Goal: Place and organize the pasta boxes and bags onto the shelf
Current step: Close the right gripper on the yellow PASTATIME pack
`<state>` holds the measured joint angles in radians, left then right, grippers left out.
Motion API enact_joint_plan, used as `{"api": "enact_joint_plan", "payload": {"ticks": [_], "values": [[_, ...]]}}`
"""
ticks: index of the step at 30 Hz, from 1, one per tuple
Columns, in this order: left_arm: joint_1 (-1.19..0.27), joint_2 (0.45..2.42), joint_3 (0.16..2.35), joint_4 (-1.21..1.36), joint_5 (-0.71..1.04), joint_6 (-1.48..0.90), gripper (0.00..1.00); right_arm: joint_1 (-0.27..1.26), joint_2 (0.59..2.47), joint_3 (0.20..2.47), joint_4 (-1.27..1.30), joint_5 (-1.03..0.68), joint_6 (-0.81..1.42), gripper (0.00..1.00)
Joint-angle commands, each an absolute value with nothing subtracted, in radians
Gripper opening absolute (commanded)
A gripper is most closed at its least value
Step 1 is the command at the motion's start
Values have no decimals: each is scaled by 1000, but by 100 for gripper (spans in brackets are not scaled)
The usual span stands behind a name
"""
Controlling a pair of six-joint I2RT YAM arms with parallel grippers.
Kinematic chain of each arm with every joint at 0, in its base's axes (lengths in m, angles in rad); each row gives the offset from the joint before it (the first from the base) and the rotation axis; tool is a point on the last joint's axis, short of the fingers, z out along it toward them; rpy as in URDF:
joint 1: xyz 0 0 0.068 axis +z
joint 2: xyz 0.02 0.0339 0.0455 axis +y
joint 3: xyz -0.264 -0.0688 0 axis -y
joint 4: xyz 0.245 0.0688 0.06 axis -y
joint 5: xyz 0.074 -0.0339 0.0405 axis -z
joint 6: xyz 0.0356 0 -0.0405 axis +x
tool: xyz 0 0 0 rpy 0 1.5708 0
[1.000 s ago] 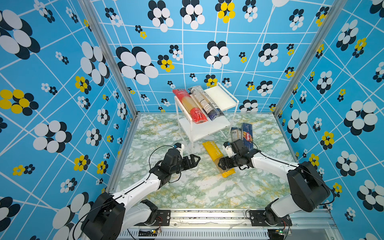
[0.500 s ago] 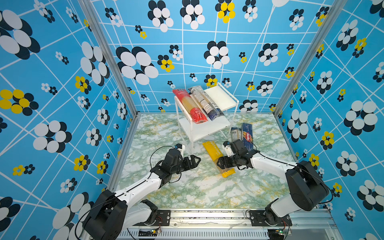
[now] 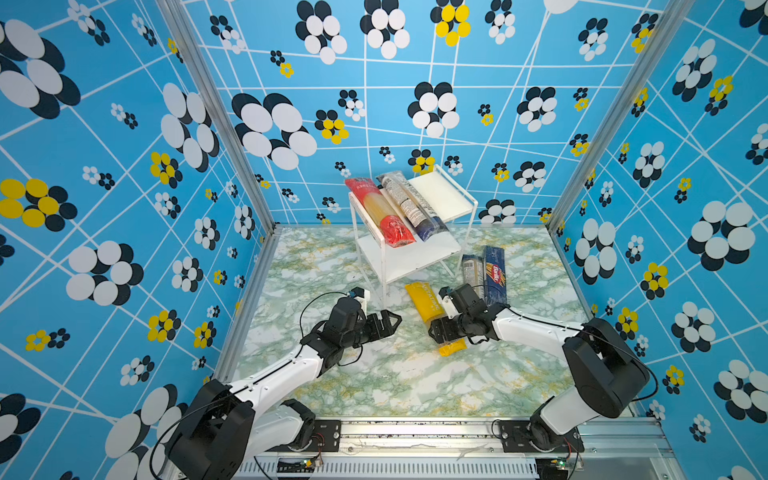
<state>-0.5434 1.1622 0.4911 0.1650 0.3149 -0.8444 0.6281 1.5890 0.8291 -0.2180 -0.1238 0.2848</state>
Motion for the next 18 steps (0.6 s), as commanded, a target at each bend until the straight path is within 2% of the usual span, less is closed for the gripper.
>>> {"api": "enact_joint_plan", "payload": {"ticks": [1, 9, 18], "values": [[-536, 1156, 487, 165, 322, -836, 99, 677, 1578, 801, -217, -99, 335, 89], [-535, 1163, 486, 168, 327, -835, 99, 738, 1546, 739, -133, 15, 415, 89], [-532, 1159, 482, 162, 325, -831, 99, 771, 1592, 712, -64, 87, 428, 90]]}}
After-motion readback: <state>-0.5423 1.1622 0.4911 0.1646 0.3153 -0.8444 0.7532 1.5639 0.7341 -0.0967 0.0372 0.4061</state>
